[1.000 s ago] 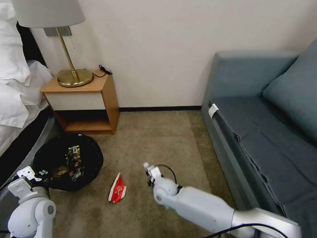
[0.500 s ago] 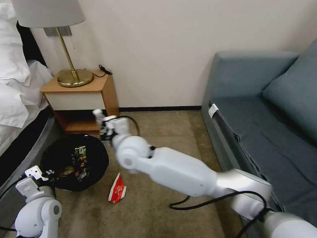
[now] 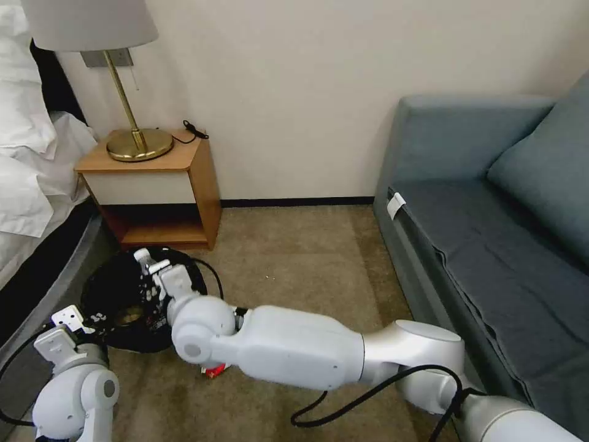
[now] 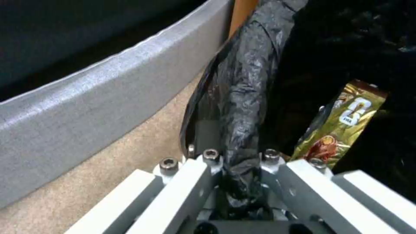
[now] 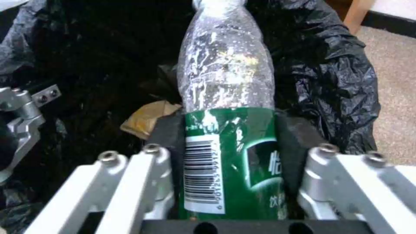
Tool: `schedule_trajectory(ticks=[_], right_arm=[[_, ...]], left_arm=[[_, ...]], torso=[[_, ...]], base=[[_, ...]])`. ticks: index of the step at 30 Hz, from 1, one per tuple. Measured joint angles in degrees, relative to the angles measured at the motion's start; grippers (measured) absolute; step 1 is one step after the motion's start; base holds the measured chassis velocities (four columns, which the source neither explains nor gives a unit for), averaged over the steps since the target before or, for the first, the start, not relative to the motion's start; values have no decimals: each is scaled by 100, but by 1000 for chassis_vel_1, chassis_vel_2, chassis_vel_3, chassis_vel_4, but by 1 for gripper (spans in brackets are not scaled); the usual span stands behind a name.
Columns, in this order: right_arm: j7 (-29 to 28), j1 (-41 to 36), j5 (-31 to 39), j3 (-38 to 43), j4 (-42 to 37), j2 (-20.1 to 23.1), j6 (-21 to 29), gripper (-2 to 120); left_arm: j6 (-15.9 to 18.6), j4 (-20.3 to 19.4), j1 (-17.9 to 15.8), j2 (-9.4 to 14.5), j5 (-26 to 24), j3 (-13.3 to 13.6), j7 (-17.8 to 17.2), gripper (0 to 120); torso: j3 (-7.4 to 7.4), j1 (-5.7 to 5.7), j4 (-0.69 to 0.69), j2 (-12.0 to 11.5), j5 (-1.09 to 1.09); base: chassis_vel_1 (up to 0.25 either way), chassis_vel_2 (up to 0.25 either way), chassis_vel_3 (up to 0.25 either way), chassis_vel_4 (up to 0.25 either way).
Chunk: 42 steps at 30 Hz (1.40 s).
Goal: Pick up the trash bin, then pick up the garbage on the floor and place it into the trash bin.
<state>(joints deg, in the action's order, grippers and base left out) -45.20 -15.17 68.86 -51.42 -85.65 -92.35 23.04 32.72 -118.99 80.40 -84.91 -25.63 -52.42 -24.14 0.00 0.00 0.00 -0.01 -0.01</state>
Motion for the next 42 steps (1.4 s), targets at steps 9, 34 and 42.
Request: schedule_trajectory(ticks=[9, 34, 42], right_arm=[[-6, 73, 23, 118, -117, 13, -4, 76], [-352, -84, -64, 590, 90, 1094, 509, 100], [-396, -533, 69, -149, 422, 630, 462, 100]], left_arm=[[0, -40, 45, -1, 1, -17, -2, 2], [-33, 57, -19, 52, -40, -90, 1, 2], [-48, 64, 32, 59, -39, -126, 4, 2]], torso=[[0, 0, 0, 0, 1], [0, 0, 0, 0, 2], [0, 0, 1, 0, 1]], base=[[0, 0, 0, 0], [0, 0, 0, 0], [0, 0, 0, 0]])
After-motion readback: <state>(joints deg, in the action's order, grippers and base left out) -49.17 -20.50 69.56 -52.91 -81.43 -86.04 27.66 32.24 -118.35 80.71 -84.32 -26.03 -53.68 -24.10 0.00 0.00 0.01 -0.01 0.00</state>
